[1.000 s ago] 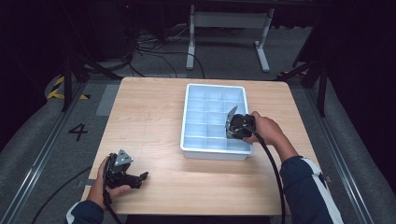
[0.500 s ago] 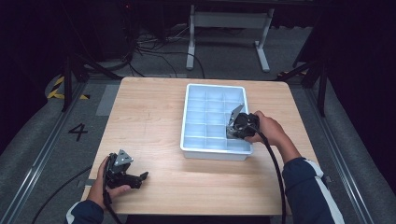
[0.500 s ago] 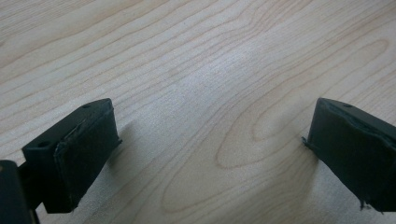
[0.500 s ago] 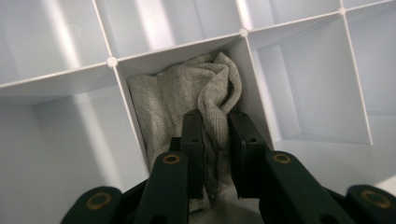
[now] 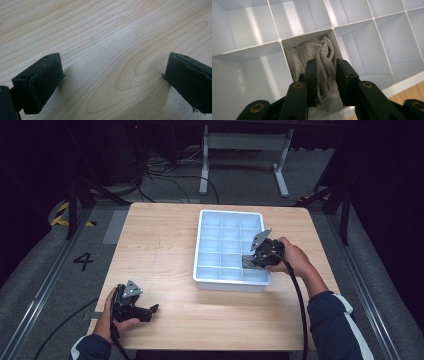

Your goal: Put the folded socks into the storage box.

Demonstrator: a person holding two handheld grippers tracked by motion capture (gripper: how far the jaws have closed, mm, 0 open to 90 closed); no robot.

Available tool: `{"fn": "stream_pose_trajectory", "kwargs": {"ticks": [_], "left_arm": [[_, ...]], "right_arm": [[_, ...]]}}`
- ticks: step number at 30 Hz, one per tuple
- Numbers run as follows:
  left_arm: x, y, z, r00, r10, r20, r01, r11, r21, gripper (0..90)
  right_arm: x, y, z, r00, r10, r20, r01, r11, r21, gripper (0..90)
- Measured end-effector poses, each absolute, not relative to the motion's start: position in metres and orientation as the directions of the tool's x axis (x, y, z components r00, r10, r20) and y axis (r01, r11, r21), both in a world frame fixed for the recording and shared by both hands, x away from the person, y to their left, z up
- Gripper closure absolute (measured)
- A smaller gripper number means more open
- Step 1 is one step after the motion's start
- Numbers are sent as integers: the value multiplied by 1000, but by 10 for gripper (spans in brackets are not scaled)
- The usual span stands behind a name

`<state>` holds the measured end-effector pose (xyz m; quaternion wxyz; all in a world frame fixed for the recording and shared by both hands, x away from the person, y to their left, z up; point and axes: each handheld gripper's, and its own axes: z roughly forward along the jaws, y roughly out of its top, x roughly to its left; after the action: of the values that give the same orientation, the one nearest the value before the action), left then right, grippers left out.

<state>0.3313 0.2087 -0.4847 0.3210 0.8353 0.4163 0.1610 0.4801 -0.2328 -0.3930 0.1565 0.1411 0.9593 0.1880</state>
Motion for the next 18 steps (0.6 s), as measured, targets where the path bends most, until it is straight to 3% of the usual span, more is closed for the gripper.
{"fn": "stream_pose_trajectory", "kwargs": {"ticks": [18], "left_arm": [[331, 209, -485, 601, 799, 2, 592, -447, 670, 21]], "right_arm": [[466, -247, -375, -897, 364, -252, 216, 857, 469, 556]]}}
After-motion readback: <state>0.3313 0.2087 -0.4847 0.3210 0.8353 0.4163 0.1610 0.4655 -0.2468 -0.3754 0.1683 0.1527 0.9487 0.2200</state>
